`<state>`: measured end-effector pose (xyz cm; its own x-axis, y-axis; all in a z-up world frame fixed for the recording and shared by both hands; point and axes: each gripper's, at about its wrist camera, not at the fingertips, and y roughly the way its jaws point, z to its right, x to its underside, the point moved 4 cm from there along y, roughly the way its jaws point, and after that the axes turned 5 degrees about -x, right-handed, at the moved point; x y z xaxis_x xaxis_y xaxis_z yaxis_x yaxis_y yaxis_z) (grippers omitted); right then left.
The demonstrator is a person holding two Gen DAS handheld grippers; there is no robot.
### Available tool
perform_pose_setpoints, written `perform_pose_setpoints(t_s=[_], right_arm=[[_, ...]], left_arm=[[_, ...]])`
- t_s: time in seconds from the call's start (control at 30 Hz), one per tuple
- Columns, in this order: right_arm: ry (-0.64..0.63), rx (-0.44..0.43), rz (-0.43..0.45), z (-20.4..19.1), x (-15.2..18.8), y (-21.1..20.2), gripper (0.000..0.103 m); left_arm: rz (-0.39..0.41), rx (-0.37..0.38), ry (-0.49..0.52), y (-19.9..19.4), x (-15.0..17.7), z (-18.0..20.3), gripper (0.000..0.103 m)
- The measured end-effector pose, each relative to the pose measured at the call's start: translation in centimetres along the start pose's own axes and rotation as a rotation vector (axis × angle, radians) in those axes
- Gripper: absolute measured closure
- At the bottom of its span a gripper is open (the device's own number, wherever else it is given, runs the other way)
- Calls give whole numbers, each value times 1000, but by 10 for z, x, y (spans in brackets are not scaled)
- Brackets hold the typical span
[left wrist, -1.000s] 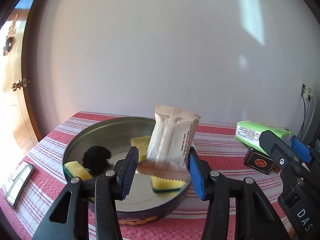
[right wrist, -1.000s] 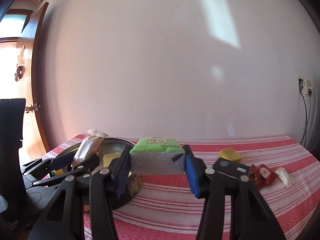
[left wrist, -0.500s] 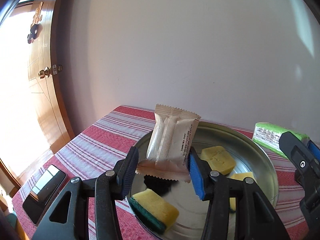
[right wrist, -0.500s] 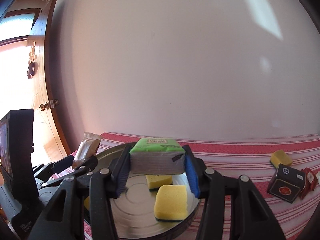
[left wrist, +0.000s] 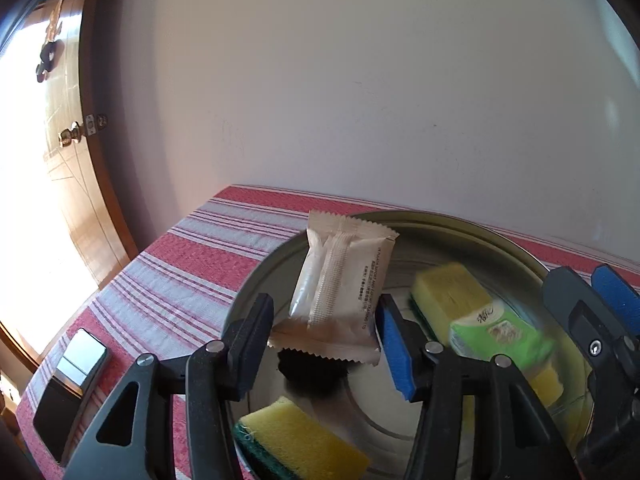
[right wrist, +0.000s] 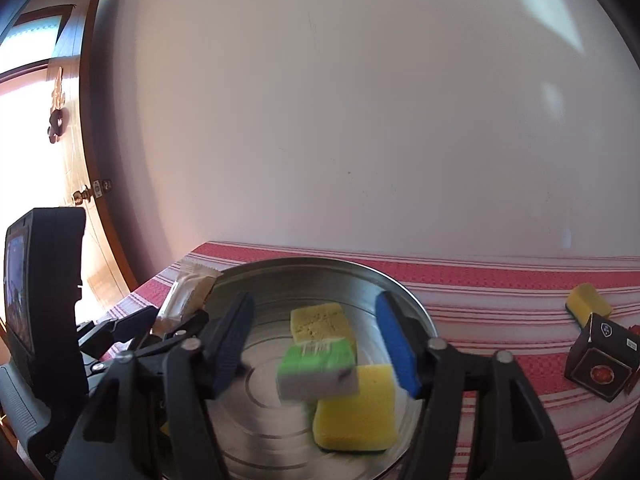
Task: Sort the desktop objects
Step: 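Carry the pastry and tissue pack over the metal tin and release both inside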
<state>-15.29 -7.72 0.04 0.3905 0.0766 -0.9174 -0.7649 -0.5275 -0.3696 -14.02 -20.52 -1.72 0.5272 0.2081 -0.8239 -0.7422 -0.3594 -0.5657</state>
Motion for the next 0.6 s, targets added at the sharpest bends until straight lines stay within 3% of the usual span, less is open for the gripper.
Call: perform_pose_setpoints(t_s=[0.07,0.13,0.23,0.4,0.5,0.6], right_arm=[[25,-2,25,9,1,-5,20],[51,10,59,14,-2,-10,8],[93,65,162,28,-9,-28,0],[185,149,301,42,-19,-47,0],[226,167,297,61,-15,-54,0],[234,184,276,64,-14,-52,0]], left_arm=[[-2,31,-25,0,2,-1,21],[7,47,-50,-2,1,-5,15],[87,21,-111,-18,-5,-18,14],[208,-98,-299,-38,-11,-62,10],[190,-103,-305,-32,-10,-65,10],[170,-82,-239,-27,-8,-50,10]])
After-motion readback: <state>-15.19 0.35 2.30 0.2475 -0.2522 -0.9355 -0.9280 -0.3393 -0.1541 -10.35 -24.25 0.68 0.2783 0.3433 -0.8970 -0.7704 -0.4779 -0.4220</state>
